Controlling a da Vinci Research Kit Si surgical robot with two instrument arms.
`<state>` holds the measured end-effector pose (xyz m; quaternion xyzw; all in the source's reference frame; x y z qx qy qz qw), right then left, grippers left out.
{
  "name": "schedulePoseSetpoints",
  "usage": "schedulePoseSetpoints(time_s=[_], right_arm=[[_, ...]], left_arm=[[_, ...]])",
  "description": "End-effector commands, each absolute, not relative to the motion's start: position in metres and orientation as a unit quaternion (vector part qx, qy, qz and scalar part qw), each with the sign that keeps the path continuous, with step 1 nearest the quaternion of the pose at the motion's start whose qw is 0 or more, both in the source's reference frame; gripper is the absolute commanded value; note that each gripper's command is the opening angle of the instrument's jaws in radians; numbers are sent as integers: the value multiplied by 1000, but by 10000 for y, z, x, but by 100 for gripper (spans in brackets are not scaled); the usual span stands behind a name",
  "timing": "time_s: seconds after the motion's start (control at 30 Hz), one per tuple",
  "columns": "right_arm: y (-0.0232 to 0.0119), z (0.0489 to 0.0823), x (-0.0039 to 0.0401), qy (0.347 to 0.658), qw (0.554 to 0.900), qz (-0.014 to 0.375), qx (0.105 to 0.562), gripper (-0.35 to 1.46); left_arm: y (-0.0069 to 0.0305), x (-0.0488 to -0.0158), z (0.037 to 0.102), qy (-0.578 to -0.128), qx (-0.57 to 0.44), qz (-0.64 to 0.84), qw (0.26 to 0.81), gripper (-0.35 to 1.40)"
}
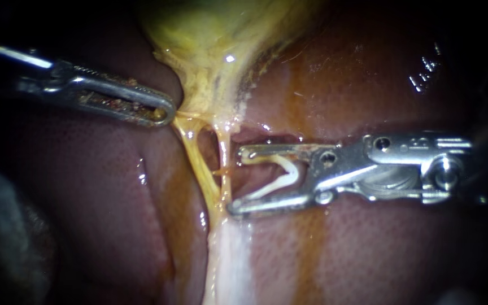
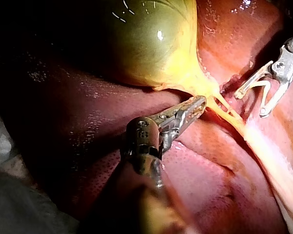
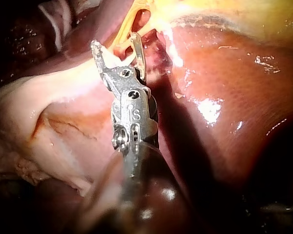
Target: Clipping first clip left tube
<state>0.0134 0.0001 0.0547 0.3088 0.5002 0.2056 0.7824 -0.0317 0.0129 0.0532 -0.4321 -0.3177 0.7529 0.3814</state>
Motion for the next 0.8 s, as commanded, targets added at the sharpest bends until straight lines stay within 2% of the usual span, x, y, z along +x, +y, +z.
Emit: schedulePoseSetpoints(time_s=[0.03, 0.8], right_arm=[[1, 548, 136, 497, 781, 211, 314, 49], [-22, 581, 168, 484, 777, 215, 339, 49]], left_arm=[[129, -318, 532, -318, -432, 753, 382, -35], [128, -320, 531, -317, -432, 753, 383, -35]])
